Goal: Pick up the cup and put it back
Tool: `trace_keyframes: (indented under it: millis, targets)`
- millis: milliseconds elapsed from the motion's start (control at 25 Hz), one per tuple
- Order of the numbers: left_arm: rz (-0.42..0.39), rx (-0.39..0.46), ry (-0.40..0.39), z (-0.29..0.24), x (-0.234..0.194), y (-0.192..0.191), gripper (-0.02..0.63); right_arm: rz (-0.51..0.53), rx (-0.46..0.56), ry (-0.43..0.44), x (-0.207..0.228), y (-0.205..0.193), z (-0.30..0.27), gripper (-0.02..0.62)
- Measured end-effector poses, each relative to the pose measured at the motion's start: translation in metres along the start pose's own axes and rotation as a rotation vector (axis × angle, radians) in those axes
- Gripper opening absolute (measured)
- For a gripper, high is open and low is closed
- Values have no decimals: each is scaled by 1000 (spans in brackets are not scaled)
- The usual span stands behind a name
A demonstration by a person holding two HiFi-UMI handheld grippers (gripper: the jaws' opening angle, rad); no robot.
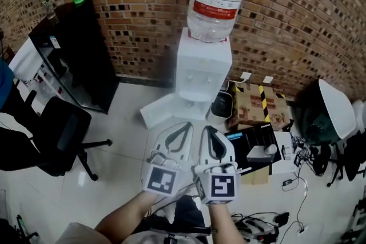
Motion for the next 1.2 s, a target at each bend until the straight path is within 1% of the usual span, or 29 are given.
trace_keyframes:
  millis: [160, 320, 480, 720, 1000, 1200]
  targets:
    - [31, -8, 2, 35, -5, 12, 0, 0, -2, -23, -27, -3, 25, 5]
    - [25, -11, 2, 63, -5, 24, 0, -8, 2, -1, -51, -2, 45, 5]
    - [28, -1, 14, 79, 0, 41, 0, -29, 18, 20, -64, 7, 62, 3]
    - [21, 23, 15, 90, 19, 63, 0, -22, 26, 33, -64, 17, 86, 3]
    - [22, 30, 6, 98, 35, 67, 0, -11, 30, 14, -59, 15, 105, 3]
    - [17, 40, 6, 102, 43, 72, 0, -3, 38, 17, -57, 15, 113, 3]
Point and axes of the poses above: the fingertips, and each gripper's own axes: z backward along the fingers, x to its right, y out of its top, the point moved 8 cm from there along z, backward along the fingers, and after that the axes turned 11 degrees about -z, right-handed, at the moved point
